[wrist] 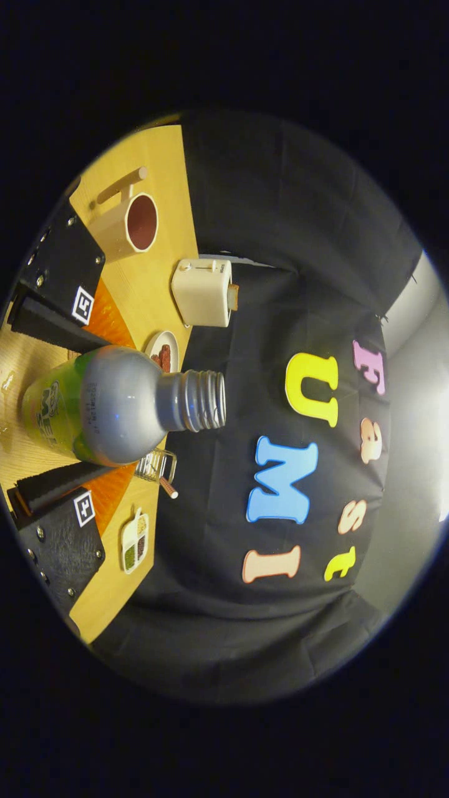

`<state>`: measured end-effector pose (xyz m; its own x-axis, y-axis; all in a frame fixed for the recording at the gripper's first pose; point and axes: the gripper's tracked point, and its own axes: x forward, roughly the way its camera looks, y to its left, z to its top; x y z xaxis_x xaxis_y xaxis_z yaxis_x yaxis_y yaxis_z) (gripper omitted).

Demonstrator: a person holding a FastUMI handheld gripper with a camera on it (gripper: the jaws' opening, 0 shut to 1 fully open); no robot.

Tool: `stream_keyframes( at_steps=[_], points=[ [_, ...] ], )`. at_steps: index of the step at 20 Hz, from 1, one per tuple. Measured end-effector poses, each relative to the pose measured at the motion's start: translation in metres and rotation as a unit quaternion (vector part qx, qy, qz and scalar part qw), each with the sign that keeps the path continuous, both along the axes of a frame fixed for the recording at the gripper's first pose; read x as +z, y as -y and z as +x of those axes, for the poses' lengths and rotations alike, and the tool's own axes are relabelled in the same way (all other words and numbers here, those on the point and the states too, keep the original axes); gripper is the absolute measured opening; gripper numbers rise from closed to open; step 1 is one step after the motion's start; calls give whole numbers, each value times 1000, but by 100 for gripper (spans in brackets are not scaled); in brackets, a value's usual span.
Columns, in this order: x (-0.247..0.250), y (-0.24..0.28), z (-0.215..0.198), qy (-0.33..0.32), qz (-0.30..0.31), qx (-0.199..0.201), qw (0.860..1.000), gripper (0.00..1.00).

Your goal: Take the bottle from table, then pour the juice into the cup, finally place the bottle on the coaster

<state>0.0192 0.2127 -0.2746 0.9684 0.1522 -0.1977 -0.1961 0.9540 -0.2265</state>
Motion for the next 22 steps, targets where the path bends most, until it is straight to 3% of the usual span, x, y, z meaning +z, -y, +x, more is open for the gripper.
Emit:
stream_keyframes(
  at_steps=[5, 10, 22],
  points=[
    [-11, -21, 8, -6, -112, 32, 993, 82],
    [-29, -43, 13, -15, -168, 52, 984, 82],
    [-48, -62, 22, -3, -316, 82, 945, 82]
  ],
)
